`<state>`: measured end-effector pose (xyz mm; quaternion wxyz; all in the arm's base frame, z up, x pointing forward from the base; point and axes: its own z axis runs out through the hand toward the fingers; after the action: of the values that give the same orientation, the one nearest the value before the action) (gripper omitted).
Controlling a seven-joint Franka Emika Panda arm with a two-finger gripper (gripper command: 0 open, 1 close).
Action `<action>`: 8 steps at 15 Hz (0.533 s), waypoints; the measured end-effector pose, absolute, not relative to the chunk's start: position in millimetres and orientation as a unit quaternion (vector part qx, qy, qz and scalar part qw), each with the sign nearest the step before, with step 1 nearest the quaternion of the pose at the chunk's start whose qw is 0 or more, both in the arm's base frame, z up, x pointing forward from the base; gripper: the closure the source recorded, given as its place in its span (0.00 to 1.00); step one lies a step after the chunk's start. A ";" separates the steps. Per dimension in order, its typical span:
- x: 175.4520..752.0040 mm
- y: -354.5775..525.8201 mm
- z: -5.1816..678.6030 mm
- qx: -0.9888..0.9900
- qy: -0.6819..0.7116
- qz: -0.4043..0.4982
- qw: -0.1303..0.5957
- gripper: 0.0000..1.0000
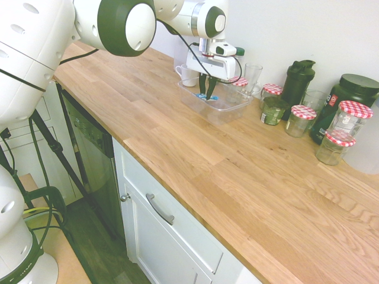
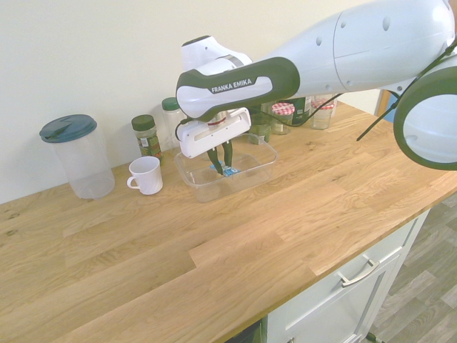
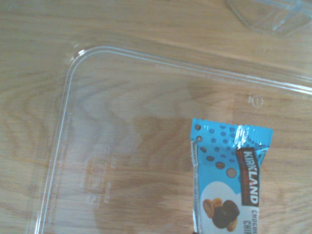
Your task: Put the protein bar into the container
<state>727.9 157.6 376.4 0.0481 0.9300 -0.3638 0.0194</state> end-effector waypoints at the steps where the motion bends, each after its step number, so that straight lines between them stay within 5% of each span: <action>1: 728.7 158.2 376.9 0.931 -0.362 0.021 0.045 1.00; 5: 729.9 158.4 374.7 0.932 -0.360 0.023 0.042 1.00; 6: 730.1 157.7 373.0 0.931 -0.361 0.023 0.044 0.00; 8: 730.4 156.0 370.7 0.931 -0.362 0.022 0.046 0.00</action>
<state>730.4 156.0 370.7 0.0464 0.9309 -0.3617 0.0217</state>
